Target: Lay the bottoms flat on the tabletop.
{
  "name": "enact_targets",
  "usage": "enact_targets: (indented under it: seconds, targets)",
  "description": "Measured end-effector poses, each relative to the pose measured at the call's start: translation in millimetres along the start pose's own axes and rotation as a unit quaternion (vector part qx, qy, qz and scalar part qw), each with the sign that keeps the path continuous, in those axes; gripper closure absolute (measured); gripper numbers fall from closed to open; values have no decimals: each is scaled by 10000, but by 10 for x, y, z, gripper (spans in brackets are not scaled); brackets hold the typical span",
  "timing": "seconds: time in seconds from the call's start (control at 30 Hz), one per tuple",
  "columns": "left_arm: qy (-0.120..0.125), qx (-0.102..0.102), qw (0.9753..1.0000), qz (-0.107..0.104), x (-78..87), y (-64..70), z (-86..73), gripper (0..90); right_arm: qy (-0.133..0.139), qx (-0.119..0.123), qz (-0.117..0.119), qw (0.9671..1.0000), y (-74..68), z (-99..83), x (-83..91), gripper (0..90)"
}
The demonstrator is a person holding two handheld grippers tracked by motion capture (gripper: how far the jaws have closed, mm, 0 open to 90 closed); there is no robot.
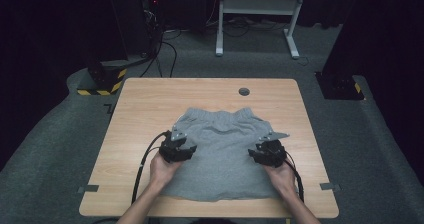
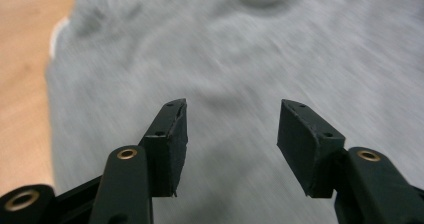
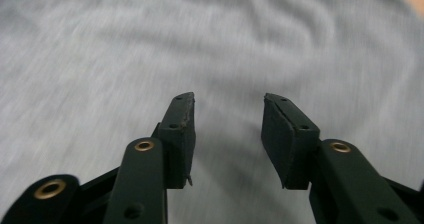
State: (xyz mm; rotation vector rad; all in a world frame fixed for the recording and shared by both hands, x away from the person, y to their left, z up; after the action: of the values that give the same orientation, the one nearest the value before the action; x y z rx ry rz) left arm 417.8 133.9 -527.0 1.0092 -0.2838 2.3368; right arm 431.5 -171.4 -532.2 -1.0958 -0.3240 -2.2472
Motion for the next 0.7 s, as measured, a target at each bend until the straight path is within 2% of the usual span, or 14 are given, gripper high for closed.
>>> enact_targets:
  seconds: [0.07,0.13,0.23,0.27,0.33,0.4,0.5,0.7]
  targets:
    - [-6,44,10000,-66,31,67,-102,453,-95,-85,-20,9999,-24,-145,29,544]
    - [-52,39,10000,-31,17,117,-189,450,-131,-134,18,9998,-36,-220,19,540]
    - [-210,55,9997,72,-79,128,-295,449,-106,-110,-30,9999,-39,-253,-11,544]
    - [-139,47,9998,94,-91,122,-300,451,-108,-105,-52,9999,-35,-237,-25,545]
    - [-80,34,9998,196,-124,92,-280,457,-88,29,-149,9998,-20,-207,-58,542]
    - [-69,8,9996,276,-156,53,-246,456,-71,10,-171,9998,6,-160,-98,542]
    - [-29,138,9994,309,-218,-11,-188,455,-50,14,-215,9998,57,-87,-159,535]
    - [-34,182,9991,393,-327,-125,-71,454,78,-17,-312,9995,159,41,-277,516]
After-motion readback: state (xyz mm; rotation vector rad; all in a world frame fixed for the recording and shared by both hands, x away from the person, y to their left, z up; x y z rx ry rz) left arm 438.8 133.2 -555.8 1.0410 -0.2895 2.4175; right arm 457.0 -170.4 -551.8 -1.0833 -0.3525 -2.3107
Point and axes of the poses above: each handheld gripper's, and its own axes: x roughly backward along the jaws, z roughly out of its top, y roughly to its right, the point moved 5 cm from there along -x, roughly forward along the jaws, and after that the axes turned 4 degrees about -y, right-handed, at the moved point
